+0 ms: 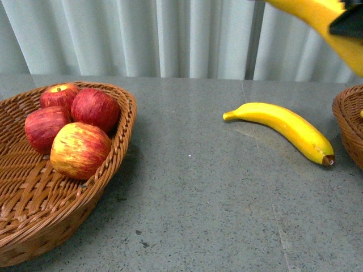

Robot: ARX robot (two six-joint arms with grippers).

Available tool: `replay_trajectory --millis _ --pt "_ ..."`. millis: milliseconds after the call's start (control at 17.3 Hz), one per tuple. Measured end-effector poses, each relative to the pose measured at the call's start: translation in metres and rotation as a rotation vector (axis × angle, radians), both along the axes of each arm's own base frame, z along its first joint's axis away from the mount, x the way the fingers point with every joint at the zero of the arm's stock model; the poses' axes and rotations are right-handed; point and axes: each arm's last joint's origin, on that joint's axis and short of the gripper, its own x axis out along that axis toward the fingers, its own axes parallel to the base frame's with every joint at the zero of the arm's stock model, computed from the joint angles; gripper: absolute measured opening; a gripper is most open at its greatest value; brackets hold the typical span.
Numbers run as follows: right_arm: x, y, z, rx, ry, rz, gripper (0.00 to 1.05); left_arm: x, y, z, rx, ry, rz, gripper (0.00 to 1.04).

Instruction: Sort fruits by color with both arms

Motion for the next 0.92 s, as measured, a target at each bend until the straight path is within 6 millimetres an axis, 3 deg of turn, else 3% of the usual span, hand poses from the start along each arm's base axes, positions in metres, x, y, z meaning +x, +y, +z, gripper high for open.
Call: replay_trajectory --millis 347,520,636,924 --pt "-0.064 -0.093 -0.029 -0.222 -0.074 -0.112 0.31 0.000 0.000 0.000 0.000 0.000 0.000 0.98" --pt "-0.078 -0.113 -0.051 -0.301 -0.009 -0.140 0.31 0.000 0.000 0.000 0.000 0.000 0.000 0.98" --pt "-0.080 -0.118 -0.053 -0.333 0.000 -0.147 0.31 0.000 0.000 0.000 0.000 0.000 0.000 0.98" --pt "-0.080 -0.120 -0.044 -0.324 -0.023 -0.147 0.91 0.000 0.000 0.000 0.000 0.000 0.000 0.98"
